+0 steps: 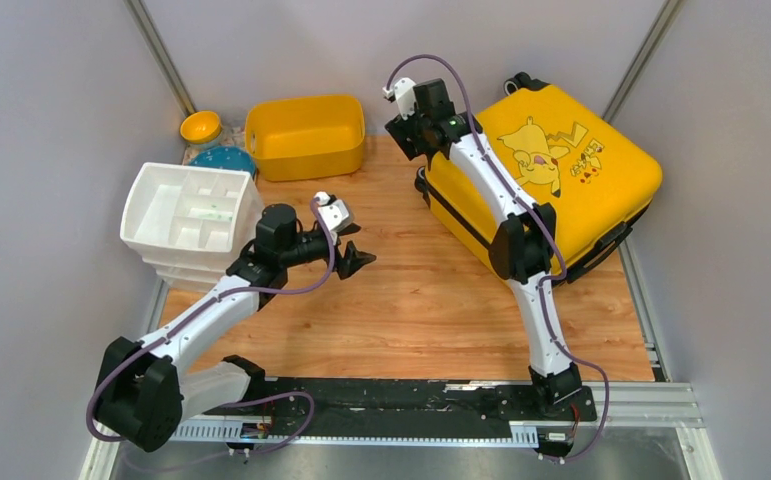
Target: Open, take out, and arrange the luggage
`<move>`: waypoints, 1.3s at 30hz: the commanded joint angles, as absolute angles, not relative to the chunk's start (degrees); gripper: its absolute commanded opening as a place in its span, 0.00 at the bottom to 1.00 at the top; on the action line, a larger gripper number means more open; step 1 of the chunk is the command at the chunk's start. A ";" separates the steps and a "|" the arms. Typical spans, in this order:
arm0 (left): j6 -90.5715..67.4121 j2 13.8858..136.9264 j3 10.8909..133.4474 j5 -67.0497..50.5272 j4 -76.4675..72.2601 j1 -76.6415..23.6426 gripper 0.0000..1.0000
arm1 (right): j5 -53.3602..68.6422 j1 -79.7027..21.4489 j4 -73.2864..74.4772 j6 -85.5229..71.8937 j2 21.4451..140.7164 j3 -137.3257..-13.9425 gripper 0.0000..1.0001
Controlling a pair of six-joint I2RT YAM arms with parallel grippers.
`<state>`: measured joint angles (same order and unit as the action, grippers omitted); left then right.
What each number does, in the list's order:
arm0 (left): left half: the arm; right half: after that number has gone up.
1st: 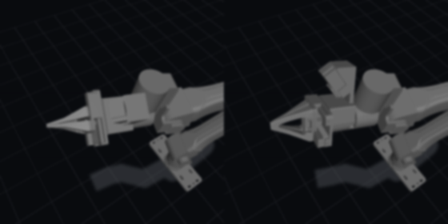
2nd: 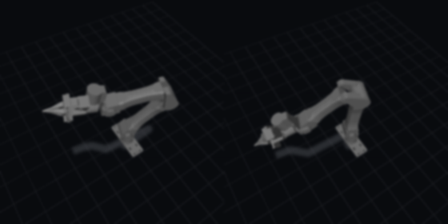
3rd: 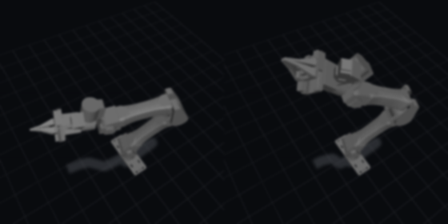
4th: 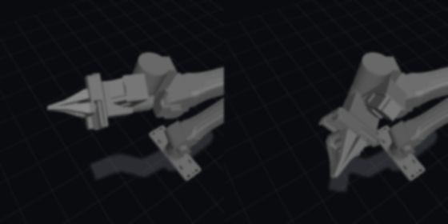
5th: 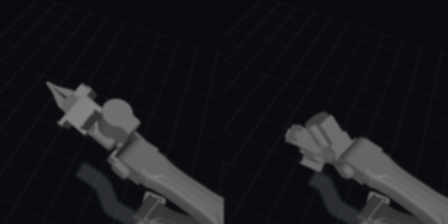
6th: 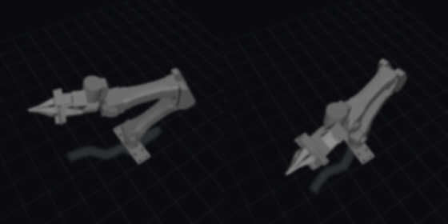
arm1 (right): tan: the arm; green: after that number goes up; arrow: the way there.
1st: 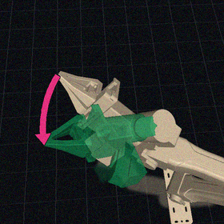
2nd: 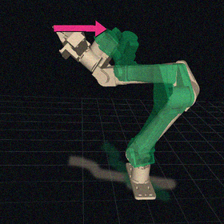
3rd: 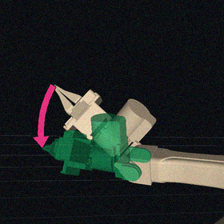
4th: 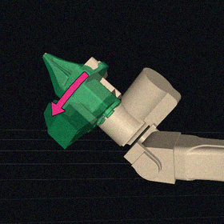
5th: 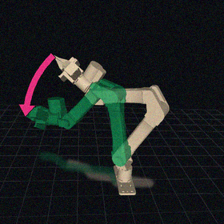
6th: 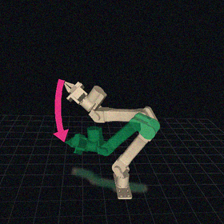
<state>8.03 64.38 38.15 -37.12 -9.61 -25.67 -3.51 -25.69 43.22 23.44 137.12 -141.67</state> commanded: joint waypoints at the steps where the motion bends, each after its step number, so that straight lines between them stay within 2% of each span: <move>1: 10.02 62.14 37.27 -36.13 -11.07 -25.40 0.84 | 1.02 -25.93 48.07 22.15 137.90 -140.98 0.79; 8: 9.14 61.44 37.35 -34.37 -10.90 -25.14 0.84 | 10.19 -28.47 58.60 21.53 137.11 -138.43 0.64; 16: 1.08 61.44 38.76 -32.34 -11.25 -22.24 0.85 | 18.27 -32.07 70.30 28.63 135.97 -136.68 0.49; 24: -5.62 61.96 39.46 -33.66 -14.49 -16.62 0.85 | 28.11 -37.43 81.37 44.45 124.99 -124.55 0.36; 28: -8.08 63.28 41.04 -36.12 -15.47 -14.24 0.83 | 27.96 -42.17 84.02 52.63 114.21 -114.90 0.33; 29: -8.43 63.98 41.22 -36.73 -15.90 -13.19 0.83 | 27.51 -42.80 83.59 53.60 112.08 -112.52 0.34; 32: -7.83 65.73 42.80 -38.41 -16.70 -12.22 0.83 | 26.37 -43.33 80.87 53.45 103.82 -107.41 0.50; 34: -5.81 67.14 44.90 -39.54 -15.83 -12.13 0.82 | 24.88 -42.98 79.55 48.02 98.47 -107.23 0.69; 36: -5.19 69.34 46.83 -40.69 -15.99 -12.22 0.82 | 24.17 -41.76 76.12 37.34 95.03 -107.14 0.79; 39: -4.83 73.38 49.73 -44.11 -16.26 -12.30 0.80 | 20.75 -35.10 70.85 26.58 88.26 -105.39 0.80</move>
<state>-5.82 69.41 44.91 -38.59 -13.91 -12.45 23.14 -42.83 74.41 42.22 98.52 -105.86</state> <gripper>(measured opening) 0.811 0.793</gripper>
